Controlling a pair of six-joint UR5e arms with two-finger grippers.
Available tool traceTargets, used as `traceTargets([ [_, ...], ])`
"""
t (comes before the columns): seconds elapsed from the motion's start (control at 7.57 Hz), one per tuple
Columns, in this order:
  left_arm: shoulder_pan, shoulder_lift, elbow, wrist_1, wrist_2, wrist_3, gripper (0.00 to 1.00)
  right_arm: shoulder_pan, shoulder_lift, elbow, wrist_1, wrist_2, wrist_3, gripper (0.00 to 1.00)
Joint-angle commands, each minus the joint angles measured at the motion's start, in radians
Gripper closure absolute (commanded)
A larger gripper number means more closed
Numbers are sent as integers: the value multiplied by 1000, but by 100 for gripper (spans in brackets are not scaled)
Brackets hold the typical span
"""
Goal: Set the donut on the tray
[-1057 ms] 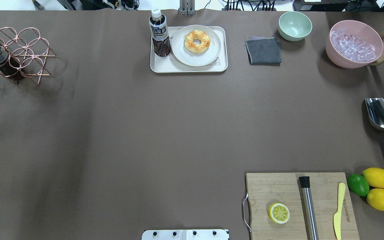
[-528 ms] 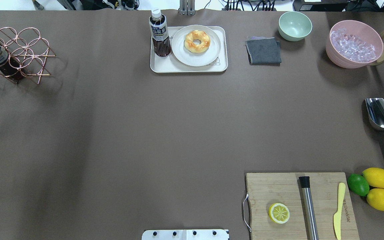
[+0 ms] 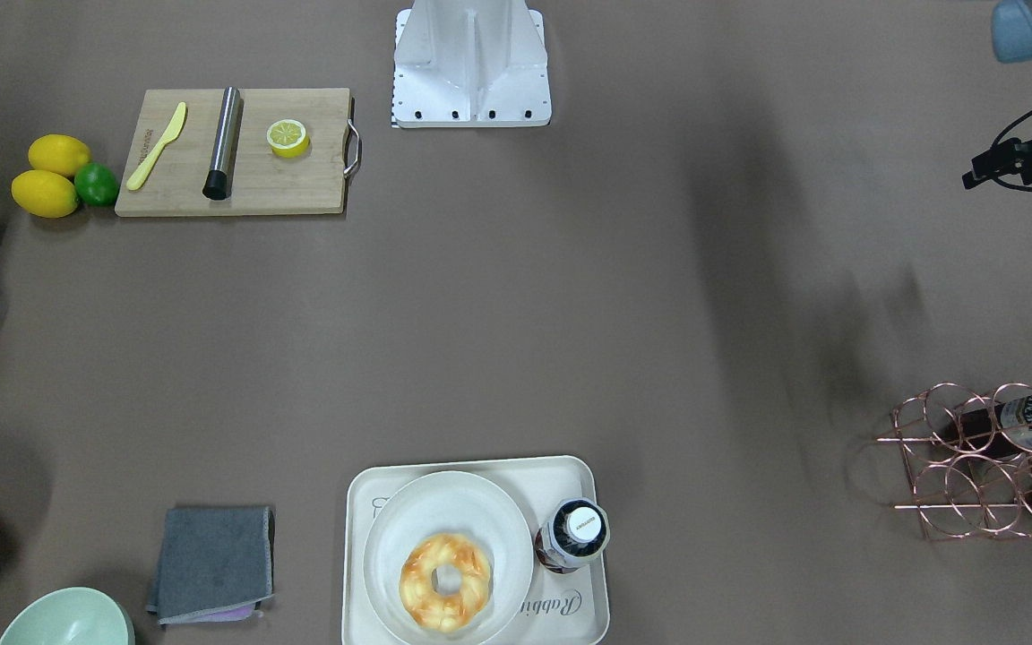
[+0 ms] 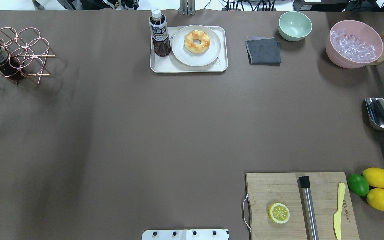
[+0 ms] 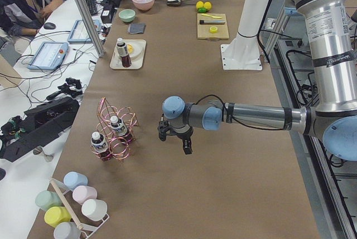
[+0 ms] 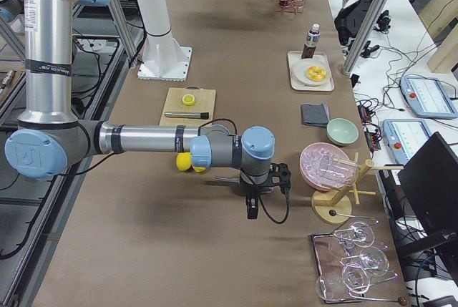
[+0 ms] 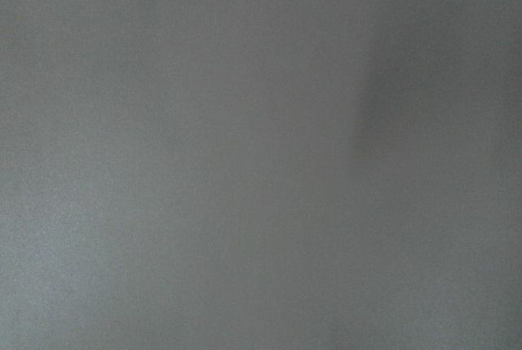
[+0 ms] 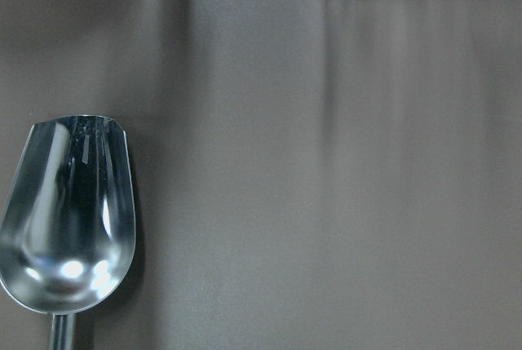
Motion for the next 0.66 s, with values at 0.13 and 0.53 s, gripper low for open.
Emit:
traceTargets([
  [0.13,18,-1,2,1,0,0,2,1,-9,13,1,4,-8,0],
  [0.53,18,-4,0,-1,2,0,2,1,-9,9,1,0,-8,0],
])
